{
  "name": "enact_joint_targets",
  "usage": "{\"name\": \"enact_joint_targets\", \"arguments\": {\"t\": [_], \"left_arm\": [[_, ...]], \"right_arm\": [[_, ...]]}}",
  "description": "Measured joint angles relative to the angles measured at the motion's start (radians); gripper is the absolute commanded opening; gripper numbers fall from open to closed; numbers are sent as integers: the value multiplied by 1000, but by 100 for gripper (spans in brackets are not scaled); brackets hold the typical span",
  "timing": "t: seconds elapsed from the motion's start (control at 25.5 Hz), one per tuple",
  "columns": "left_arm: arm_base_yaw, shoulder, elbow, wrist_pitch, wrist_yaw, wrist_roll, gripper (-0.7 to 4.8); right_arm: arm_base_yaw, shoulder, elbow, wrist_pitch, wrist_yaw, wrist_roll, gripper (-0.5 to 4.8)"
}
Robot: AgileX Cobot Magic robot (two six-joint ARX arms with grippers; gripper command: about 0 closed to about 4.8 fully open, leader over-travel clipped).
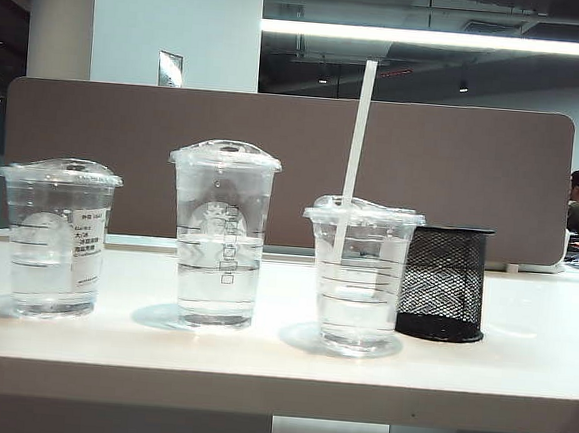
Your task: Pick up the straw and insert it into the small coffee cup.
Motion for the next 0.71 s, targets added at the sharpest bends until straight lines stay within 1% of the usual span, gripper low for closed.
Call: {"name": "enact_joint_targets", "arguments": {"t": [0.2,0.27,0.31,0.43,0.63,0.67,0.71], "left_arm": [[0,0,0,0,0,0,-4],[0,0,0,0,0,0,-4],[0,0,0,0,0,0,-4],[0,0,0,0,0,0,-5],[0,0,0,0,0,0,-4],[0,0,0,0,0,0,-5],[0,0,0,0,0,0,-4]], "right_arm": [[6,-27,-14,-71,0,4,-6],[5,-25,-14,-113,19,6,-6],[4,-25,-14,-175,68,7,-5],[4,-26,-14,-247,125,7,-5],[3,-98,-14,-427,137,7,-5],[3,-146,-14,-497,136,7,-5],[3,-157,-14,-503,136,7,-5]]}}
